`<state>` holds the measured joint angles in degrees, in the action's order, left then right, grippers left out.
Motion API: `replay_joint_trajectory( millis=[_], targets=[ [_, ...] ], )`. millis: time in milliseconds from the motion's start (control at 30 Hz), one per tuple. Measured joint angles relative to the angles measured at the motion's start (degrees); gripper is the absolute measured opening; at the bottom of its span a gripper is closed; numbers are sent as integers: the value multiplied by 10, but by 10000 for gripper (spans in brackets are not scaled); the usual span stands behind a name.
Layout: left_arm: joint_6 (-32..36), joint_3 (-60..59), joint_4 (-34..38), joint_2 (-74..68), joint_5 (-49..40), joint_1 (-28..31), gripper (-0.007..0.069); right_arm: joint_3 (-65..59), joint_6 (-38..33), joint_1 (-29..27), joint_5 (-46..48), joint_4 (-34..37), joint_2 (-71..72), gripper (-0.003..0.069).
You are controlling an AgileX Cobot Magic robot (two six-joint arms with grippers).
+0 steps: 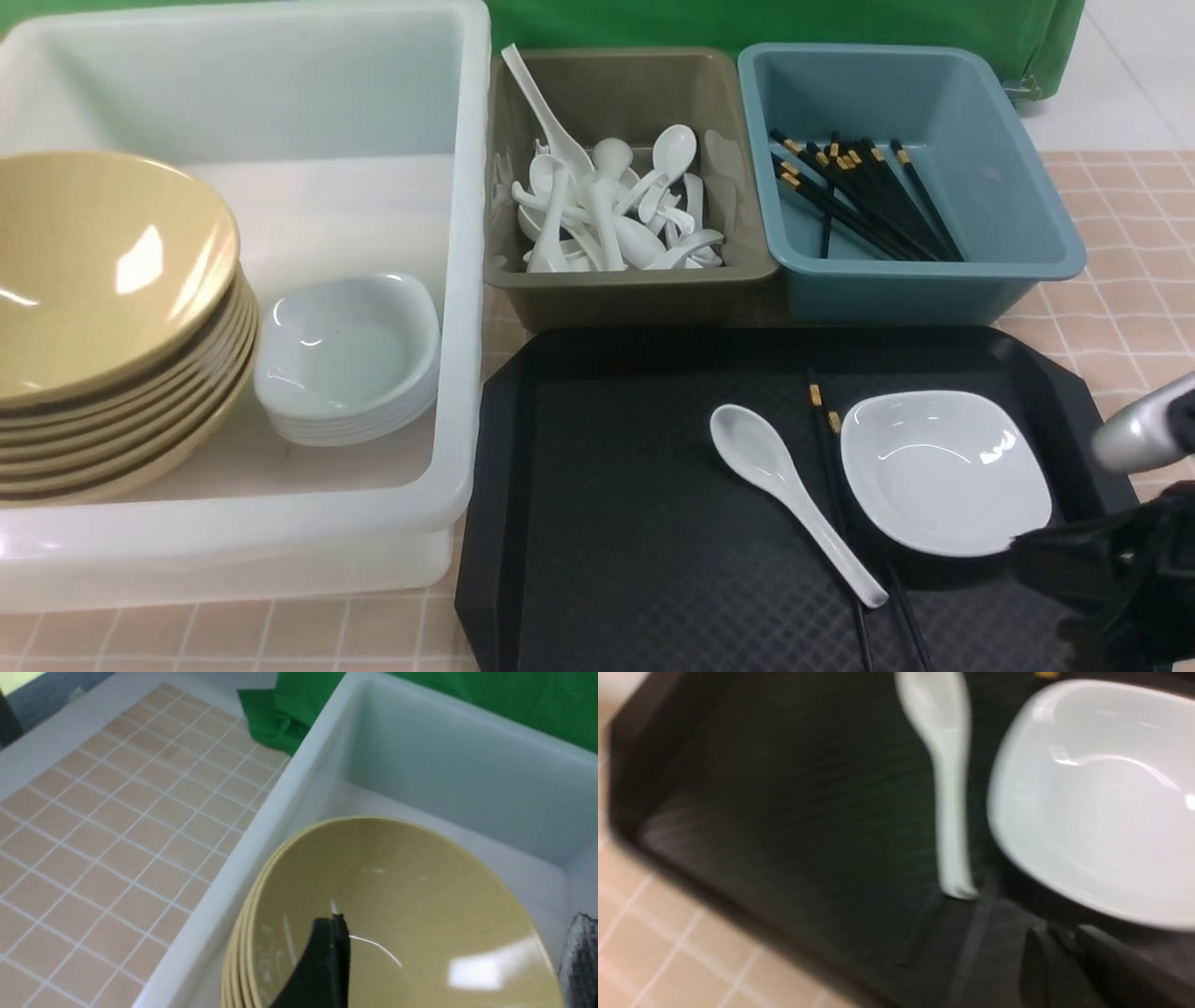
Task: On brown table put chopsticks spoon bowls plates into blue grey white boxes.
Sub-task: 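Place the tan bowl onto the bowl stack in the left bin with the left gripper, then reach down and grasp the white spoon resting in the bowl with the right gripper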
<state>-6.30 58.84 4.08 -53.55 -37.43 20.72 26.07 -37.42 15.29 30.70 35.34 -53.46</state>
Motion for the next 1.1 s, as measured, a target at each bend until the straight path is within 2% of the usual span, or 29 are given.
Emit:
replay_joint_trajectory(
  millis=[67,133,200,267,300,333,367,400,433,467,533,600,667,833,900,1000,1067,1100],
  targets=[
    [5,-4,0,13,-2,-22,561,3,-31,21,-4,16,-15,149],
    [21,-35,6,36,7,-88,496,32,-65,68,-6,32,-64,225],
    [38,-71,11,60,35,-139,413,59,-74,91,1,33,-101,280],
    [58,-136,14,111,90,-191,269,105,-77,121,7,22,-166,349],
    [69,-166,15,140,113,-214,192,122,-76,129,6,13,-197,363],
    [73,-171,15,146,118,-222,176,135,-74,132,5,5,-209,370],
    [85,-210,15,188,138,-245,85,163,-59,138,2,-24,-250,380],
    [95,-240,15,224,144,-265,39,183,-42,139,-1,-49,-277,385],
    [95,-245,15,230,144,-265,34,186,-38,139,-2,-54,-288,386],
    [100,-284,15,269,124,-284,7,218,-2,139,-5,-101,-327,389],
    [101,-310,15,301,90,-292,1,240,18,139,-7,-132,-361,391],
    [102,-351,10,336,33,-296,1,262,29,139,-13,-167,-400,392],
    [104,-373,9,359,19,-297,1,275,31,139,-22,-184,-426,392],
    [107,-381,8,378,81,-297,1,289,31,139,-32,-199,-476,377],
    [107,-387,8,378,105,-297,1,293,32,142,-31,-199,-481,317],
    [107,-393,8,378,118,-297,1,301,32,151,-11,-200,-480,181],
    [107,-393,8,378,121,-297,1,314,32,152,18,-198,-473,113],
    [107,-394,8,378,124,-297,1,325,32,152,35,-194,-463,101]
  ],
)
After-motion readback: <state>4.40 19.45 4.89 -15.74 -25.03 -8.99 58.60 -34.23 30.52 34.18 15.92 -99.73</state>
